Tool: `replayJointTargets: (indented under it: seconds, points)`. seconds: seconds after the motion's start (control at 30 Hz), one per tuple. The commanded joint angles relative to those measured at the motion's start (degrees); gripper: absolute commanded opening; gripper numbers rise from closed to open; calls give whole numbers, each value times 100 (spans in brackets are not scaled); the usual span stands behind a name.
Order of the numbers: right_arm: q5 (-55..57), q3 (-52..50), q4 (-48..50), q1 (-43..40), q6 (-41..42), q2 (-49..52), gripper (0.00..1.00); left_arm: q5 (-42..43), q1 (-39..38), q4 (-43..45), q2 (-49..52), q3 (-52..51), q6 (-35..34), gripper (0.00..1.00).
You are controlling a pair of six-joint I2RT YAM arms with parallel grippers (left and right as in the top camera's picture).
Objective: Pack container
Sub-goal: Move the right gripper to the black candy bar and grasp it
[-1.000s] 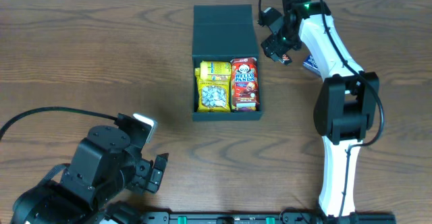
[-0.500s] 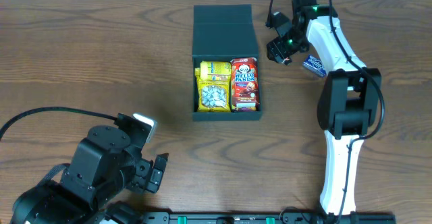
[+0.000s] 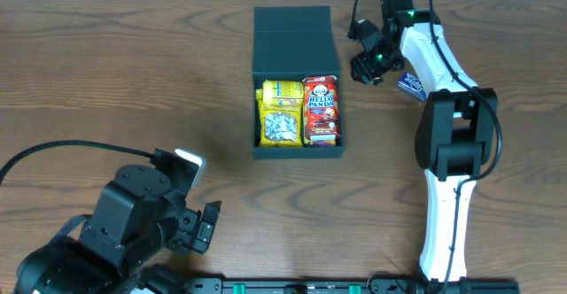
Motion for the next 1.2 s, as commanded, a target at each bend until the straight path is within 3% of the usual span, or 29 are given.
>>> replayJointTargets:
  seconds: [0.0, 0.17, 0.53, 0.77, 0.93, 1.17]
  points:
    - [-76, -24, 9, -15, 111, 157, 55, 17, 9, -17, -2, 24, -42, 95]
    - [28, -24, 13, -15, 114, 160, 41, 17, 9, -17, -2, 24, -44, 95]
    - [155, -26, -37, -4, 177, 326, 34, 17, 9, -17, -2, 24, -42, 95]
    - [463, -24, -37, -4, 313, 323, 15, 17, 9, -17, -2, 24, -42, 95]
    - [457, -15, -55, -4, 704, 280, 8, 17, 9, -17, -2, 24, -42, 95]
    - [426, -13, -142, 87, 929, -323, 6, 17, 9, -17, -2, 24, -44, 95]
